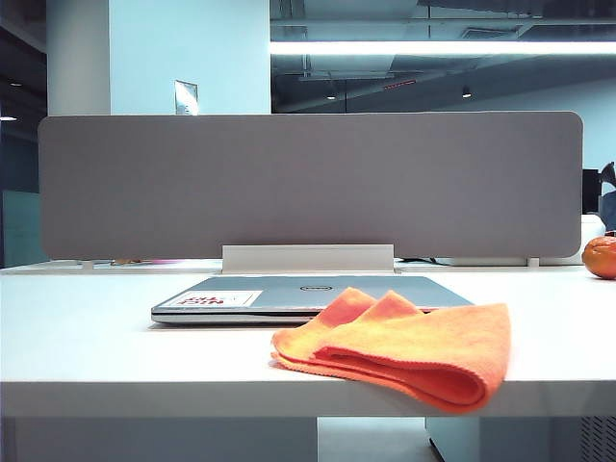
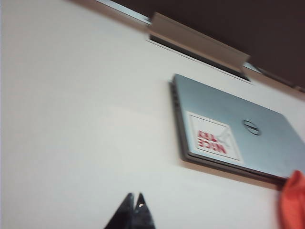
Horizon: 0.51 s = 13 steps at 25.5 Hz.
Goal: Pick up the orange rag and put it over the laptop.
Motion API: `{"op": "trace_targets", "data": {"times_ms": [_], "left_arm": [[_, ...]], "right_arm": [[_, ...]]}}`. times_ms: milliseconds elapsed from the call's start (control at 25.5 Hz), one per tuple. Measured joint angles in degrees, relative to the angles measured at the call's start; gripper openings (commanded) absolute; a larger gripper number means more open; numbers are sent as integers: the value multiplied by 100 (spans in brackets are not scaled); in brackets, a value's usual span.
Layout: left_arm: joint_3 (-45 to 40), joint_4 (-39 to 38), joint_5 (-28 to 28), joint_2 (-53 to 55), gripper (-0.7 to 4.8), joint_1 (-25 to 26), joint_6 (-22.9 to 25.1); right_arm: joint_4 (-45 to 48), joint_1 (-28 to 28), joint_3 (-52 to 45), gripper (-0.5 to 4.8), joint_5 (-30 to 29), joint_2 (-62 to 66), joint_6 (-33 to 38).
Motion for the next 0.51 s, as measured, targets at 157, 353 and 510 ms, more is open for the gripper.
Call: {"op": "trace_targets", "data": {"times_ms": [157,353,510], "left_arm": [[160,-111,337,2,-6,-2,-55],[625,-90,551,46,-6,-2,-52],[826,-109,861,278,-6,-2,-52]], "right_arm": [[2,0,0,-5,-2,0,0],[0,0,0,-5,-2,0,0],[2,0,0,-5,-2,0,0]]}}
